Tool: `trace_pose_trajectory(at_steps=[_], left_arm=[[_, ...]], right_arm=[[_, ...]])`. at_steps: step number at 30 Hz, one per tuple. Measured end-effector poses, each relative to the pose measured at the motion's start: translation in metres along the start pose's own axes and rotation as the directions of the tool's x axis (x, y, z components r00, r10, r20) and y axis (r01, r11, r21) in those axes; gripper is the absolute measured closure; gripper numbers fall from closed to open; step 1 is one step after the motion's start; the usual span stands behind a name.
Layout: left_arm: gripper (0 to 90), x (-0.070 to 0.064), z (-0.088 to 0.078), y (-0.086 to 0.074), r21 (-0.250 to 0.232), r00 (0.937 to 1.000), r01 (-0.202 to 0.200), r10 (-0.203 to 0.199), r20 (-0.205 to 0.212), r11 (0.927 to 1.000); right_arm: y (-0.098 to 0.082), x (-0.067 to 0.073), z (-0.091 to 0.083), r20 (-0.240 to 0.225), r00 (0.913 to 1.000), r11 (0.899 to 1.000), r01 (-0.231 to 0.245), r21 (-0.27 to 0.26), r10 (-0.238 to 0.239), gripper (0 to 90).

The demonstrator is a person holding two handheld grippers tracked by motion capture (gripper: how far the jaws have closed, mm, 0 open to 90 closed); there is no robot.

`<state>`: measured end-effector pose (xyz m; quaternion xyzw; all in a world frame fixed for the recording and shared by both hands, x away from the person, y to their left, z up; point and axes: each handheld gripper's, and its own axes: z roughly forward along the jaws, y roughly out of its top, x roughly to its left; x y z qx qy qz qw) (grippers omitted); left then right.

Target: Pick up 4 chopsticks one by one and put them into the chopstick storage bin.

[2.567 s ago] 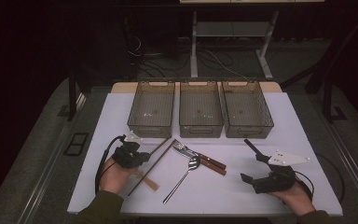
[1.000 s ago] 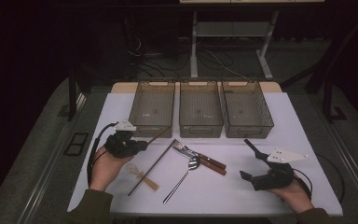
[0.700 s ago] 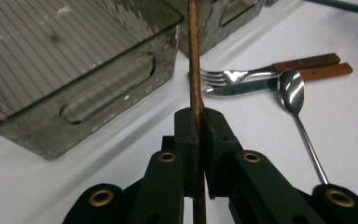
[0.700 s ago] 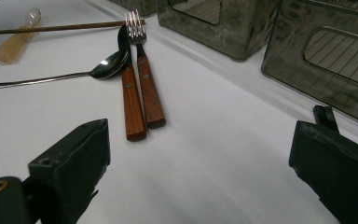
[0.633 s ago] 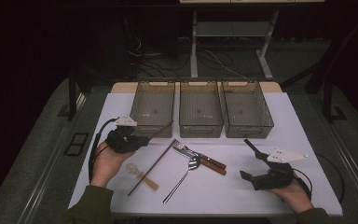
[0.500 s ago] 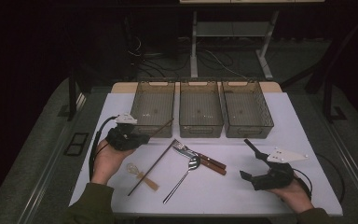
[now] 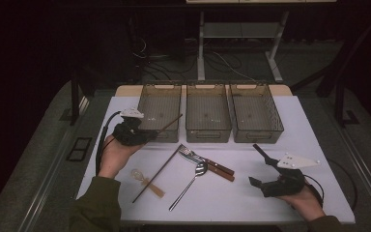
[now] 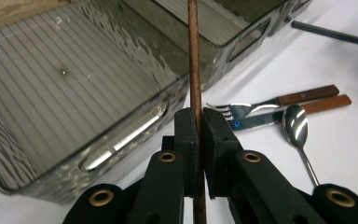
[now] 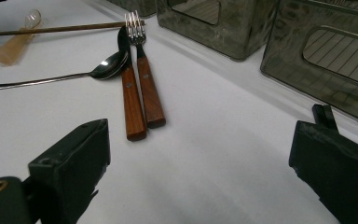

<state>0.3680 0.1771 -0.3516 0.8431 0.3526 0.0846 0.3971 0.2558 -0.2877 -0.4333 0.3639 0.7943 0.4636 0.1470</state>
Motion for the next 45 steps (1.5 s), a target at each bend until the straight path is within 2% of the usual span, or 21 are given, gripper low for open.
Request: trace_pose_trajectory(at_steps=[9,15,19,21,24,27,31,33,35,36,37,45], left_arm=[[84.4,0.007,0.004,0.019,-0.029,0.9999,0.012,-0.013,-0.008,0.9995],[84.3,0.015,0.01,0.03,-0.029,0.9999,0.01,-0.01,-0.013,0.9995],[84.3,0.022,0.015,0.036,-0.021,0.9994,0.01,-0.011,-0.031,0.9997],[84.3,0.025,0.018,0.038,-0.032,0.9989,0.024,-0.025,-0.04,0.9992],[84.3,0.031,0.021,0.042,-0.023,0.9982,0.018,-0.019,-0.056,0.9996],[84.3,0.035,0.024,0.046,-0.029,0.9972,0.031,-0.033,-0.067,0.9991],[84.2,0.042,0.028,0.05,-0.042,0.9962,0.028,-0.031,-0.081,0.9987],[84.2,0.046,0.03,0.052,-0.067,0.9953,0.051,-0.056,-0.078,0.9964],[84.2,0.051,0.032,0.054,-0.081,0.9948,0.055,-0.061,-0.081,0.9952],[84.2,0.052,0.033,0.055,-0.081,0.9942,0.058,-0.065,-0.086,0.995],[84.2,0.055,0.034,0.056,-0.074,0.9948,0.042,-0.049,-0.089,0.9964],[84.2,0.067,0.046,0.066,-0.082,0.9916,0.064,-0.072,-0.108,0.9946]], right_arm=[[0.0,0.001,-0.001,0.0,1.0,1.0,-0.002,-0.001,0.002,5.4],[0.0,0.001,-0.001,-0.001,1.0,1.0,-0.006,-0.003,0.006,5.4],[0.0,0.001,-0.001,-0.003,1.0,1.0,-0.008,-0.004,0.008,5.4],[0.0,0.0,-0.002,-0.002,0.9999,1.0,-0.01,-0.01,0.01,5.4],[0.0,0.0,-0.002,-0.003,0.9999,1.0,-0.017,-0.012,0.017,5.4],[0.0,0.0,-0.003,-0.006,0.9999,1.0,-0.016,-0.015,0.015,5.4],[0.0,0.001,-0.003,-0.011,0.9998,1.0,-0.016,-0.017,0.015,5.4],[0.0,0.001,-0.003,-0.011,0.9998,1.0,-0.016,-0.018,0.016,5.4],[0.0,0.001,-0.004,-0.01,0.9998,1.0,-0.017,-0.018,0.017,5.4],[0.0,0.001,-0.004,-0.01,0.9998,1.0,-0.019,-0.019,0.018,5.4],[0.0,0.001,-0.004,-0.011,0.9998,1.0,-0.02,-0.02,0.02,5.4],[0.0,0.001,-0.005,-0.015,0.9996,0.999,-0.022,-0.026,0.022,5.4]])
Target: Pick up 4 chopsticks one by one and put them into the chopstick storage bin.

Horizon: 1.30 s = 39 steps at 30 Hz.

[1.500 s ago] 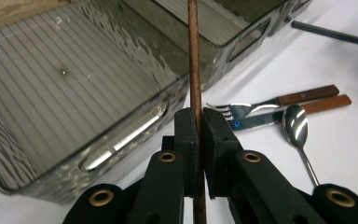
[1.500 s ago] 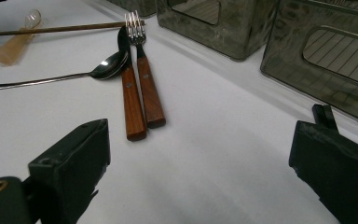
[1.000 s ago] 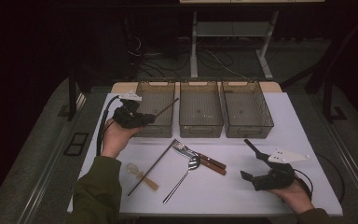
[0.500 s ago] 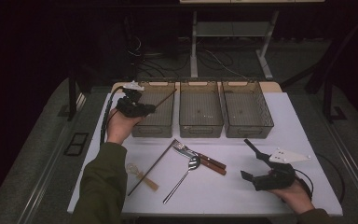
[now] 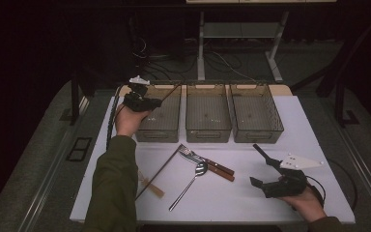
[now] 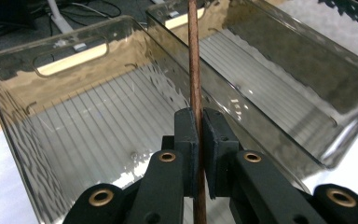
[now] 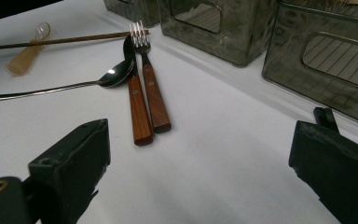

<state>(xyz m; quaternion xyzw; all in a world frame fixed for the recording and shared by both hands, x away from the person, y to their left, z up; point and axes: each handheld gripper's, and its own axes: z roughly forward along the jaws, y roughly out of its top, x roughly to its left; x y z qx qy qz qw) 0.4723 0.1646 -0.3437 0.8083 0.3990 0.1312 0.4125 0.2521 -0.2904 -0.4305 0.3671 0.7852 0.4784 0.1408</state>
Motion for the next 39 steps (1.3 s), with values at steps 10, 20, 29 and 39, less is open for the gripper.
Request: trace_pose_trajectory(at_steps=[10,20,29,39], left_arm=[[84.2,0.011,0.021,0.003,-0.023,0.9993,0.018,-0.019,-0.031,0.9996],[77.0,0.019,0.037,-0.003,-0.013,0.9926,0.058,-0.059,-0.107,0.9983],[56.6,0.012,0.033,-0.002,-0.004,0.994,0.032,-0.032,-0.104,0.9995],[48.5,-0.003,0.019,-0.012,-0.013,0.9971,0.016,-0.017,-0.074,0.9998]], right_arm=[[0.0,0.001,0.0,0.001,1.0,1.0,0.0,0.0,0.0,5.5],[0.0,0.001,0.0,-0.003,1.0,1.0,0.003,-0.001,-0.003,5.4],[0.0,0.002,0.0,-0.003,1.0,1.0,0.005,0.0,-0.005,5.5],[0.0,0.002,0.0,0.002,1.0,1.0,0.009,0.004,-0.009,5.5]])
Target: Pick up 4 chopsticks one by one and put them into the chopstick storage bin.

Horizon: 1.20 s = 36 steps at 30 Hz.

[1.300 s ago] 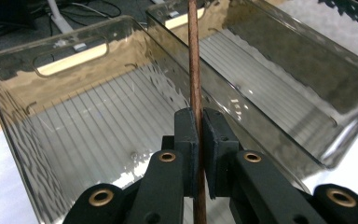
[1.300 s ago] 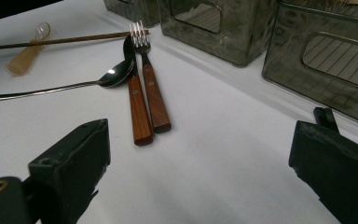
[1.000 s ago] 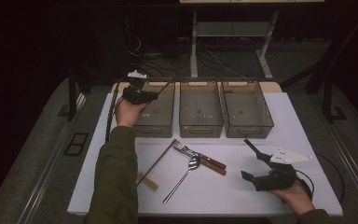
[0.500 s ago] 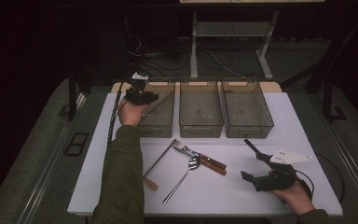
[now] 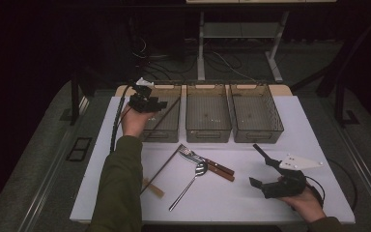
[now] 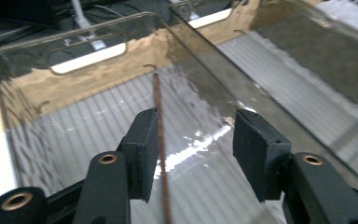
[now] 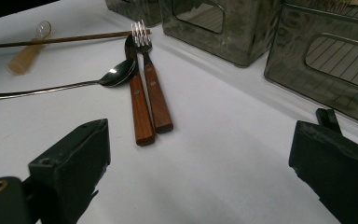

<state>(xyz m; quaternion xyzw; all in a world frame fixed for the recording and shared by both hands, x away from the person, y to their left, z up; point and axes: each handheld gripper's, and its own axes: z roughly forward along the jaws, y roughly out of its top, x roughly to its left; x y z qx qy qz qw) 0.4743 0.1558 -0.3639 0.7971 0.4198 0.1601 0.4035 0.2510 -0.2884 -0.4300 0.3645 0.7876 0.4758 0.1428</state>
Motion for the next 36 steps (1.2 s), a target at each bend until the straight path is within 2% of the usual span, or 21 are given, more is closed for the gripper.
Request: trace_pose_trajectory(at_steps=[3,6,8,9,13,15,20,22,26,30,36], left_arm=[[46.5,-0.004,-0.005,-0.004,-0.001,1.0,-0.006,0.006,0.007,1.0],[44.3,-0.007,-0.01,-0.006,0.017,0.9995,-0.024,0.024,0.022,0.9996],[42.1,-0.011,-0.013,-0.008,0.022,0.9992,-0.019,0.018,0.036,0.9996],[40.4,-0.013,-0.014,-0.009,0.015,0.9982,0.008,-0.008,0.059,0.9999],[37.4,-0.019,-0.023,-0.014,0.01,0.9957,-0.006,0.005,0.093,0.9999],[35.6,-0.023,-0.027,-0.017,0.027,0.9962,-0.018,0.016,0.086,0.9995],[32.0,-0.031,-0.037,-0.024,0.021,0.9954,-0.03,0.028,0.092,0.9993],[31.3,-0.034,-0.041,-0.028,0.019,0.9953,-0.022,0.02,0.094,0.9996],[29.6,-0.04,-0.047,-0.034,0.024,0.9937,-0.05,0.048,0.101,0.9984],[29.0,-0.047,-0.052,-0.041,0.031,0.9938,-0.06,0.057,0.096,0.9977],[28.3,-0.057,-0.059,-0.057,0.027,0.9916,-0.075,0.072,0.108,0.9968]], right_arm=[[0.0,-0.001,0.0,0.003,1.0,1.0,0.002,-0.002,-0.002,5.4],[0.0,0.0,0.001,0.001,1.0,1.0,0.003,0.002,-0.003,5.5],[0.0,0.001,0.001,0.002,1.0,1.0,0.004,0.001,-0.004,5.4],[0.0,0.001,0.001,0.002,1.0,1.0,0.004,0.0,-0.004,5.5],[0.0,0.001,0.001,0.001,1.0,1.0,0.004,0.0,-0.004,5.4],[0.0,0.001,0.001,0.001,1.0,1.0,0.004,0.001,-0.004,5.4],[0.0,0.001,0.001,0.004,1.0,1.0,0.007,0.004,-0.007,5.4],[0.0,0.001,0.002,0.008,0.9999,1.0,0.009,0.006,-0.01,5.4],[0.0,0.001,0.002,0.008,1.0,1.0,0.003,0.009,-0.003,5.5],[0.0,0.001,0.002,0.005,1.0,1.0,0.005,0.009,-0.005,5.4],[0.001,-0.002,0.003,-0.034,0.9993,1.0,0.013,0.015,-0.013,5.3]])
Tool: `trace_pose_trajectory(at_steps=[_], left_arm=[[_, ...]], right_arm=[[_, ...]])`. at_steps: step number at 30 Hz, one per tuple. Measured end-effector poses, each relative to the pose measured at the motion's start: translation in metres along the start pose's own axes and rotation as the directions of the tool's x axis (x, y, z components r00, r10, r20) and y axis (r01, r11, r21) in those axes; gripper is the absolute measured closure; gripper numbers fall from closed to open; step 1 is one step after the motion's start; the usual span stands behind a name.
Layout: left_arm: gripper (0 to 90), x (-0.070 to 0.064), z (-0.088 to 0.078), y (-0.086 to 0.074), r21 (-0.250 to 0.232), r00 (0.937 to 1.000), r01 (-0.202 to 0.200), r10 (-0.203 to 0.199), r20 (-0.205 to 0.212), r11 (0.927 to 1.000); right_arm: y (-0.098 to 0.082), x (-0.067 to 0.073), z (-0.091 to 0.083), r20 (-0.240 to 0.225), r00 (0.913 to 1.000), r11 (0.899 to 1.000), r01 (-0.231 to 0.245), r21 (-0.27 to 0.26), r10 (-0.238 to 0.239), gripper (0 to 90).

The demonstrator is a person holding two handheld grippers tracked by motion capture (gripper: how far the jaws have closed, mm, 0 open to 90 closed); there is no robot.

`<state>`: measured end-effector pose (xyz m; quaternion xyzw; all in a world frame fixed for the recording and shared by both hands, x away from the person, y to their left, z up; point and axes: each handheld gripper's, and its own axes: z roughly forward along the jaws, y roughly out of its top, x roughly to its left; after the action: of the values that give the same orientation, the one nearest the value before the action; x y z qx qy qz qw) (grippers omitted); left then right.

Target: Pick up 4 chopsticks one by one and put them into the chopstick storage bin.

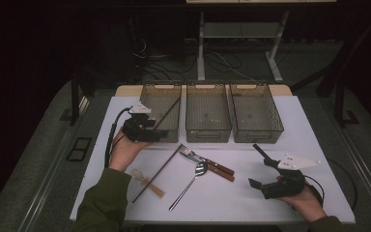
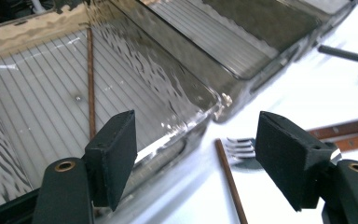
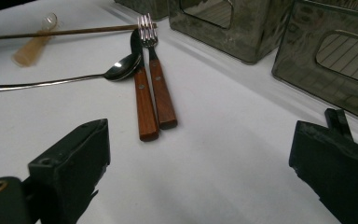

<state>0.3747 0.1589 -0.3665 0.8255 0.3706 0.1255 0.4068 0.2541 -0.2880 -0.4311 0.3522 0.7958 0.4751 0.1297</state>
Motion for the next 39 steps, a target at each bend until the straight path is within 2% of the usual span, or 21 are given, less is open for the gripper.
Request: trace_pose_trajectory(at_steps=[3,7,11,14,18,23,27,31,34,37,39], left_arm=[[27.7,-0.006,-0.001,-0.008,-0.005,1.0,0.005,-0.005,0.008,1.0],[27.5,-0.013,-0.004,-0.018,-0.007,1.0,0.002,-0.002,0.006,1.0],[27.5,-0.02,-0.007,-0.028,-0.016,1.0,-0.008,0.008,0.006,0.9998],[27.5,-0.024,-0.009,-0.036,-0.011,0.9997,-0.024,0.024,0.002,0.9997],[27.8,-0.028,-0.01,-0.049,-0.015,0.9999,-0.013,0.013,0.002,0.9998],[28.7,-0.032,-0.011,-0.059,0.01,0.9996,-0.027,0.027,0.003,0.9996],[30.2,-0.035,-0.012,-0.066,0.019,0.9996,-0.025,0.025,0.01,0.9995],[35.1,-0.037,-0.013,-0.074,0.037,0.9994,-0.024,0.023,0.024,0.999],[41.3,-0.038,-0.014,-0.078,0.051,0.9992,-0.02,0.019,0.035,0.9985],[48.3,-0.038,-0.013,-0.08,0.054,0.999,0.0,-0.003,0.044,0.9986],[54.2,-0.037,-0.011,-0.081,0.076,0.9986,-0.004,0.0,0.052,0.9971]], right_arm=[[0.0,-0.001,0.002,-0.013,0.9999,1.0,-0.006,0.011,0.006,5.4],[-0.001,0.001,0.006,-0.026,0.9995,0.999,0.018,0.035,-0.017,5.3],[0.0,-0.001,0.005,-0.033,0.9993,0.999,0.017,0.028,-0.016,5.4],[0.003,-0.005,0.003,-0.024,0.9997,1.0,0.011,0.014,-0.01,5.4],[0.002,-0.007,0.002,-0.006,1.0,1.0,0.005,0.009,-0.005,5.4],[0.001,-0.01,0.001,0.02,0.9997,1.0,-0.015,0.004,0.015,5.4],[0.001,-0.01,0.0,0.026,0.9996,1.0,-0.013,0.001,0.013,5.4],[0.0,-0.009,0.001,0.03,0.9995,1.0,-0.008,0.006,0.008,5.3],[-0.001,-0.009,0.001,0.033,0.9994,1.0,-0.01,0.01,0.01,5.4],[-0.001,-0.008,0.001,0.034,0.9994,1.0,-0.008,0.007,0.008,5.4],[-0.001,-0.007,0.001,0.037,0.9993,1.0,-0.009,0.008,0.008,5.4]])
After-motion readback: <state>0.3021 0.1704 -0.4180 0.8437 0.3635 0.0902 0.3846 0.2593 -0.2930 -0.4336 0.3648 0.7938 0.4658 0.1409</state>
